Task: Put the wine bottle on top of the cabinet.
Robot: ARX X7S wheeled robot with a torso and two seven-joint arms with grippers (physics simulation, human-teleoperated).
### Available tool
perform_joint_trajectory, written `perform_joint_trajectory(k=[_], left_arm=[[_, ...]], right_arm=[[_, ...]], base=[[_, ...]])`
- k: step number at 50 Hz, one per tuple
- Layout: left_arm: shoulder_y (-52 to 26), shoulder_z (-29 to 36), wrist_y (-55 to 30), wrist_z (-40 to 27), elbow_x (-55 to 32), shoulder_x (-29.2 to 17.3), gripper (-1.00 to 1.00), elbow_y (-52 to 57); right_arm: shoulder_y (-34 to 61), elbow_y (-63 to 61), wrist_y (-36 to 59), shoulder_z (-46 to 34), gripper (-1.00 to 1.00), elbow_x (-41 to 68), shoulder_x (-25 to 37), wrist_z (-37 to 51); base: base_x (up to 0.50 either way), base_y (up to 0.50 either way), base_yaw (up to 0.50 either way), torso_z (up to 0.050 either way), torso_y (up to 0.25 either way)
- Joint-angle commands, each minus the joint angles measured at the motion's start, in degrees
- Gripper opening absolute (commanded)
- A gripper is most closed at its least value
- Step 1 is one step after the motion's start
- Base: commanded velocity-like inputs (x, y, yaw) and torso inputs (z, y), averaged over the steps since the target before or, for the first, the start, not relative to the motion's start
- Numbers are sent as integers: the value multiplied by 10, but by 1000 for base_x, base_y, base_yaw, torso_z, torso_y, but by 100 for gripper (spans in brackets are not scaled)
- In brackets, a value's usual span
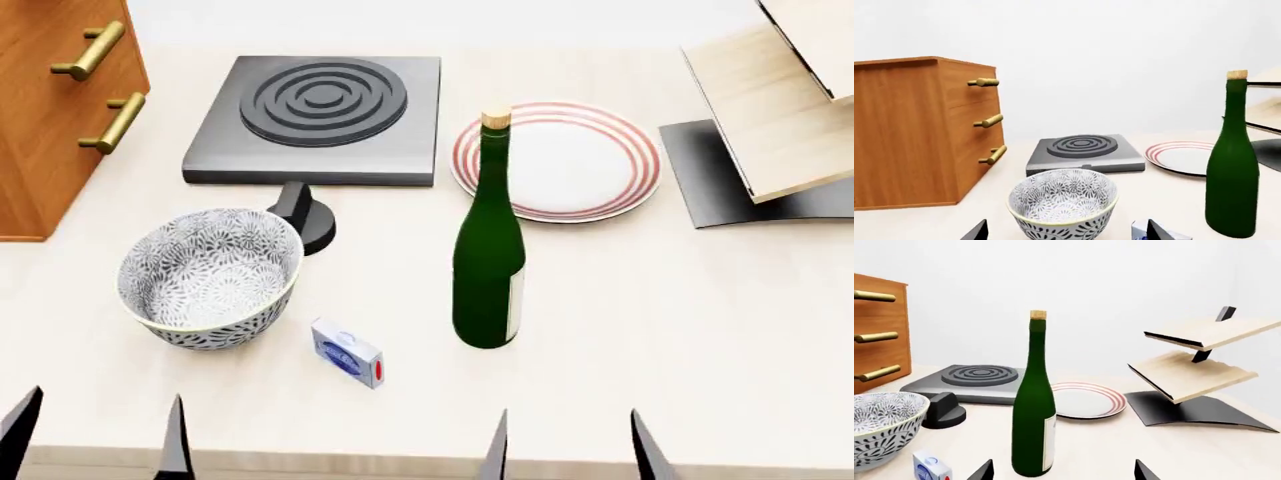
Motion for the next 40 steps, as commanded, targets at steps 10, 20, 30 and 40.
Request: perform_joint_trajectory(k=[10, 20, 30, 40], left_arm=[[-20, 21, -138, -14, 9, -19, 100, 227], [-43, 42, -212, -18, 37, -31, 100, 302], [-76, 55, -287, -19, 42, -31, 100, 381], [-78, 51, -295, 18, 74, -1, 100, 396]], right_arm=[[6, -197, 117, -21, 100, 7, 15, 14], [22, -301, 189, -29, 100, 17, 24, 15], [39, -362, 238, -31, 100, 27, 31, 21], [40, -364, 236, -37, 100, 32, 37, 29]], base=[[0, 0, 0, 0, 0], [0, 0, 0, 0, 0], [0, 0, 0, 0, 0], [0, 0, 0, 0, 0]])
